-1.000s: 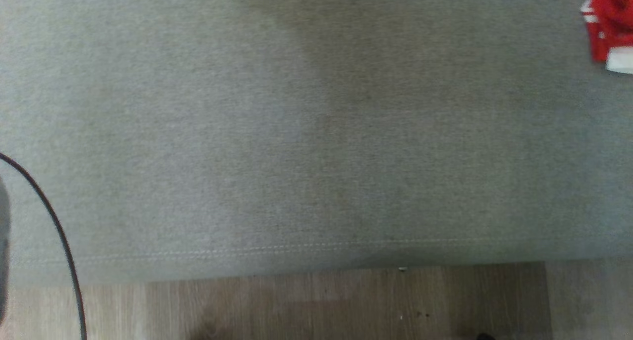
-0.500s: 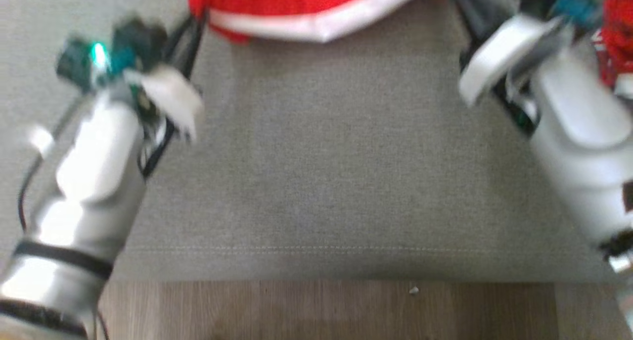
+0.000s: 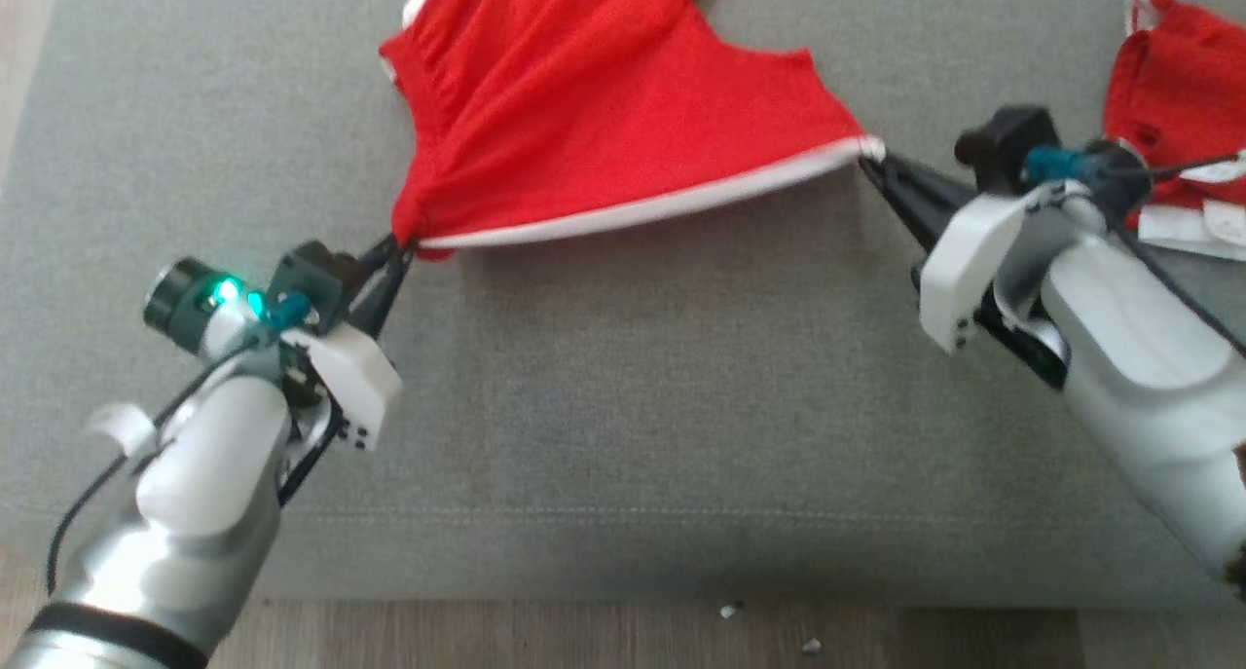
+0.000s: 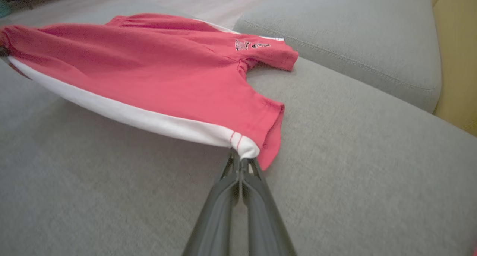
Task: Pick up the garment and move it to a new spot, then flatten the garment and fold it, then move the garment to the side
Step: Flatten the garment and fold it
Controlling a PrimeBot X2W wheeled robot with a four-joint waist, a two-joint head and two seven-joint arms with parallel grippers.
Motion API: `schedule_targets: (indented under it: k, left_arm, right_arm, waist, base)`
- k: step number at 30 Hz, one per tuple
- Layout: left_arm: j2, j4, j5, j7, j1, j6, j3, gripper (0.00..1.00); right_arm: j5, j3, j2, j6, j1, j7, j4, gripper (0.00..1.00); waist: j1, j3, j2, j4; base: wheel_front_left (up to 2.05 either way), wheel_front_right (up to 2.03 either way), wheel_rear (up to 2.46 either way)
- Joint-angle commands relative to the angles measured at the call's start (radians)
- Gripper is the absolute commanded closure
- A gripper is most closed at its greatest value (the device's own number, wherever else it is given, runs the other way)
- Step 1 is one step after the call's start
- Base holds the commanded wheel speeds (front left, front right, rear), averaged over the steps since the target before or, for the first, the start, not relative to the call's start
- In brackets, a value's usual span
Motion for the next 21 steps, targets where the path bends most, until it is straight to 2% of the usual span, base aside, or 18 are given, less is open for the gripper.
schedule_targets:
  k: [1,10,18,21]
  left_arm:
    - [0.049,-0.036,0.007,-0.012,-0.011,0.009,0.029,1.00]
    - [0.054,-0.073,0.018,-0.012,0.060,0.008,0.003,1.00]
    - [0.074,-0.103,-0.008,-0.010,0.128,-0.002,-0.042,1.00]
    - [0.087,-0.128,-0.029,0.004,0.158,-0.005,-0.059,1.00]
  right_arm:
    - [0.029,0.037,-0.032,0.003,0.032,0.026,-0.031,1.00]
    - [0.154,0.171,-0.135,0.003,0.072,0.148,-0.111,1.00]
    - [0.244,0.225,-0.263,0.003,0.119,0.325,-0.288,1.00]
    - [0.242,0.228,-0.315,0.003,0.148,0.411,-0.359,1.00]
  waist:
    - [0.0001,-0.029,-0.0001,0.001]
    - [0.0001,-0.084,-0.0001,0.001]
    - [0.0001,-0.131,-0.0001,0.000]
    - [0.0001,-0.144,-0.0001,0.001]
  base:
    - [0.00,0.00,0.00]
    - [0.00,0.00,0.00]
    - [0.00,0.00,0.00]
    - [0.00,0.00,0.00]
